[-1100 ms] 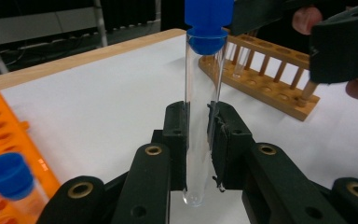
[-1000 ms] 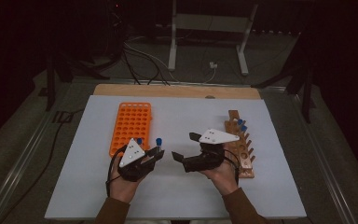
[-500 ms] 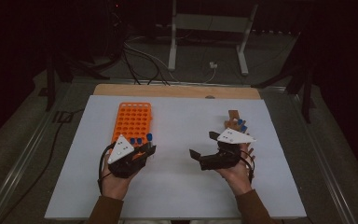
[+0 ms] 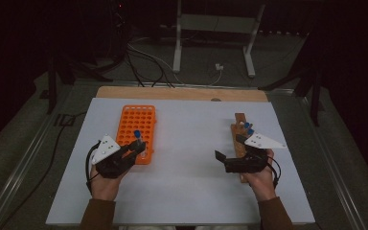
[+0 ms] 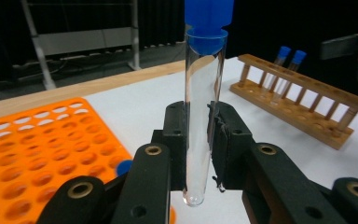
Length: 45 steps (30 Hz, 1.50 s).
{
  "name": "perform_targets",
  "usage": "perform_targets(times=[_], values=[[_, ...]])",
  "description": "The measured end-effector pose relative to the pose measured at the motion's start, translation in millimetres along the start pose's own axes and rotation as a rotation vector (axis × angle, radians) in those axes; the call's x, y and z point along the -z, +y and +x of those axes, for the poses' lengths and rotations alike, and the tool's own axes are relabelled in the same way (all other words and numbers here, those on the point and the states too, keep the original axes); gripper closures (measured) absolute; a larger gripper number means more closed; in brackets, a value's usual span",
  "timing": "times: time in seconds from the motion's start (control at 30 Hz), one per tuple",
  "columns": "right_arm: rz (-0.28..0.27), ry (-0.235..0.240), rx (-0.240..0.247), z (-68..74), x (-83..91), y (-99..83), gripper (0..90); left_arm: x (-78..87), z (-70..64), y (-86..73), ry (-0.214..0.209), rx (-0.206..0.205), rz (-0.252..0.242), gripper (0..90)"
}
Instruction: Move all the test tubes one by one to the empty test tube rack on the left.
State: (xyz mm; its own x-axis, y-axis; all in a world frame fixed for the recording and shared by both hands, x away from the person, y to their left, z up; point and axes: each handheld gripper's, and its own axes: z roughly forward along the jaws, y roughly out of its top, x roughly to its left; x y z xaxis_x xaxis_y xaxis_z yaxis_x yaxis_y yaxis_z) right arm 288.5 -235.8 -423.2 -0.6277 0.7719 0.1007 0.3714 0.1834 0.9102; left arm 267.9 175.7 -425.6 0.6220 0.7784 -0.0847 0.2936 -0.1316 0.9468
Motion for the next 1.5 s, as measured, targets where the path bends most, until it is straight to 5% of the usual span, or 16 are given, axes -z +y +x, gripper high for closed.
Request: perform_targets(times=[0.77, 1.1, 1.5], values=[[-0.015, -0.075, -0.024, -22.2, 23.6, -8.6, 0.1, 11.8, 30.7, -13.4, 0.057, 0.037, -0.011, 78.0], [-0.028, -0.077, -0.031, -24.5, 27.3, -7.9, 0.1, 5.5, 39.1, -26.4, 0.080, 0.035, -0.002, 77.9], [-0.028, -0.071, -0.026, -23.8, 27.5, -7.6, 0.2, -15.4, 42.8, -46.4, 0.105, 0.012, 0.067, 77.9]])
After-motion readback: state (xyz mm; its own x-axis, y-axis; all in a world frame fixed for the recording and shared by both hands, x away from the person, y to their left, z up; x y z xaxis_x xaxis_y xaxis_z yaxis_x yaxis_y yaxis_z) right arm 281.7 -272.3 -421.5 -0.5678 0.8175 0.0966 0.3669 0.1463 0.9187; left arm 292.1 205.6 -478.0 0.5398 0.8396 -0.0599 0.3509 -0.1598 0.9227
